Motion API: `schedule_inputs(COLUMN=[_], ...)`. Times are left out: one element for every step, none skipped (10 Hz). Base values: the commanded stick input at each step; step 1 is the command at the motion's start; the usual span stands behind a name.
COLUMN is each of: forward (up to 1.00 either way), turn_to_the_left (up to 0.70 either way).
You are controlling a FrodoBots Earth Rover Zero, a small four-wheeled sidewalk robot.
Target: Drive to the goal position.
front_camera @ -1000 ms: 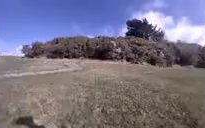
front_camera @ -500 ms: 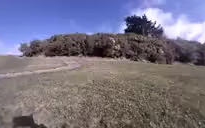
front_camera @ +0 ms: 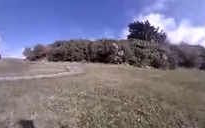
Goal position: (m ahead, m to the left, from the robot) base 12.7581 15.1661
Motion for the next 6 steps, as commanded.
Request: schedule_inputs(forward=[0.70, 0.70, 0.70, 0.70, 0.70, 0.70], turn_to_the_left=[0.28, 0.19, 0.00, 0.00, 0.00, 0.00])
